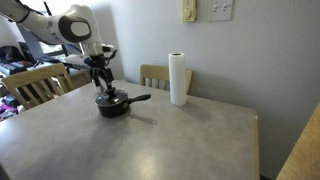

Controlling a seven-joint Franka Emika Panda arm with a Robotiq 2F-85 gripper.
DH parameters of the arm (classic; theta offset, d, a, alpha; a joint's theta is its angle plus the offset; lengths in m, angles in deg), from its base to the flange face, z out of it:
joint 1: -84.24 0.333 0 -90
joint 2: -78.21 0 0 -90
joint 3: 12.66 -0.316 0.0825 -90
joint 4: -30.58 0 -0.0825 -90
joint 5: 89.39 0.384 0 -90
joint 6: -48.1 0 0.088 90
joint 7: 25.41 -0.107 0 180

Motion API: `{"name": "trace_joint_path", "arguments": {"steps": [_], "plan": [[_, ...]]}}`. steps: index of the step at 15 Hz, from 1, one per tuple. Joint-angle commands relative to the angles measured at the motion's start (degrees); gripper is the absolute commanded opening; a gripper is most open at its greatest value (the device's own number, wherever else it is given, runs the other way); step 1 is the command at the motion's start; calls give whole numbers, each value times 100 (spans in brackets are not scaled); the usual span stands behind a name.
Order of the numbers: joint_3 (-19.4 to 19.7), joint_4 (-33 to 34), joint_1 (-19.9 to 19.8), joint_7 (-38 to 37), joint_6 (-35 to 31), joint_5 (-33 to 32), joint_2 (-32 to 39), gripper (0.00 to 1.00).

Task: Remove the lid from the top of the pot

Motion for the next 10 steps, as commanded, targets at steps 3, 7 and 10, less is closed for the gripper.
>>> {"name": "trace_joint_path", "arguments": {"steps": [3,7,10], "plan": [[-27,291,14,-199,73,-4,231,100],[3,284,41,-345,-7,-8,259,100],[25,345,47,-416,-20,-41,336,100]]}}
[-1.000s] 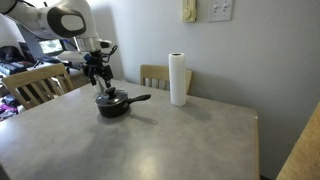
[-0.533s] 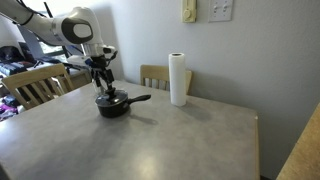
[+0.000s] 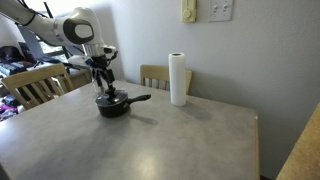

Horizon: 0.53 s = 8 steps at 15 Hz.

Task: Remove the lid from the top of the pot

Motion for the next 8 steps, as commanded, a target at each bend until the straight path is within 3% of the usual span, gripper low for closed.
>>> {"name": "trace_joint_path", "arguments": {"steps": [1,8], "plan": [[28,32,12,-105,-105,-46,108,100],[11,180,-36,20,-212,3,412,100]]}}
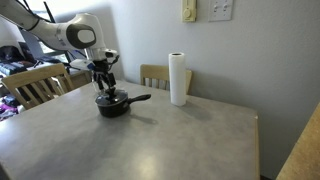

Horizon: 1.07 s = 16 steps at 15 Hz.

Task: Remove the lid from the top of the pot

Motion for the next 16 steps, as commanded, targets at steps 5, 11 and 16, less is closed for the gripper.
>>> {"name": "trace_joint_path", "arguments": {"steps": [5,11,16], "plan": [[6,268,-21,115,-287,-32,362,100],[52,426,-34,141,-345,-68,471,100],[80,484,-36,159,-342,-75,538,60]]}}
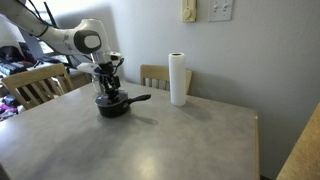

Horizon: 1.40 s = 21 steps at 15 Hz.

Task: Remove the lid from the top of the pot

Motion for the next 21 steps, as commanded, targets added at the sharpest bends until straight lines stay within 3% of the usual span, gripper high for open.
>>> {"name": "trace_joint_path", "arguments": {"steps": [1,7,21], "plan": [[14,119,-29,124,-71,-63,120,52],[44,112,8,67,127,-91,44,14],[-27,-142,21,-7,549,-15,-555,14]]}}
